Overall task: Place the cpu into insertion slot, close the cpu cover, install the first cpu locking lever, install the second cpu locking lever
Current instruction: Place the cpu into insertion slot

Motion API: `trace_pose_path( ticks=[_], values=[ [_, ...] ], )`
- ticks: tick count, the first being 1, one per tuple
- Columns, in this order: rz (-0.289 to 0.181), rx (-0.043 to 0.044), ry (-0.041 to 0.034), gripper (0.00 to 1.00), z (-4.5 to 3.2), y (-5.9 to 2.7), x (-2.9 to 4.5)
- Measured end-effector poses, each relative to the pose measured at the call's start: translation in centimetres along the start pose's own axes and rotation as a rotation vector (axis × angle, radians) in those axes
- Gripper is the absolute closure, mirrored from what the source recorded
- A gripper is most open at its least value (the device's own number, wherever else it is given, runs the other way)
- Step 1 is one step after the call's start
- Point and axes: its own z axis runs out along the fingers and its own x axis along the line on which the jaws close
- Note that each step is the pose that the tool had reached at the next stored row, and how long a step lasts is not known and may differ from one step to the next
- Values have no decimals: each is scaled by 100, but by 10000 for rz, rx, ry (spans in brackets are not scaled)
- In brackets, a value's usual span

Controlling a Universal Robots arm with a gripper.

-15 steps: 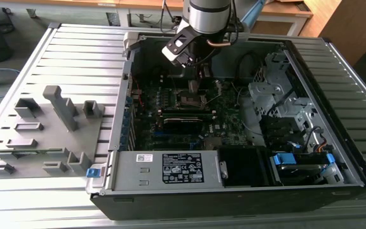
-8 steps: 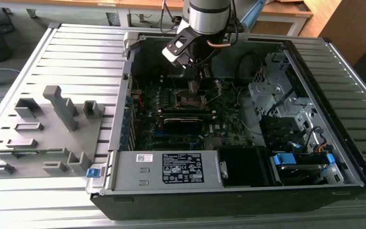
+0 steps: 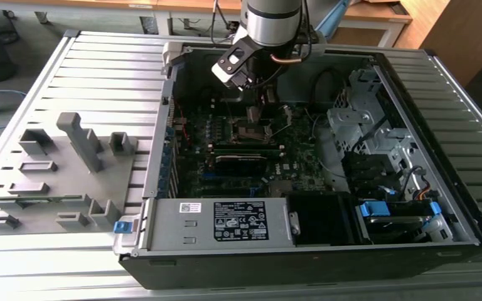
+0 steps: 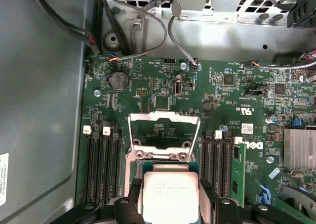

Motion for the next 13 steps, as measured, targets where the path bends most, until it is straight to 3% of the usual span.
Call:
trace_pose_path(
  ticks=[13],
  values=[
    [0,0,0,46,45,-3,0]
  ],
)
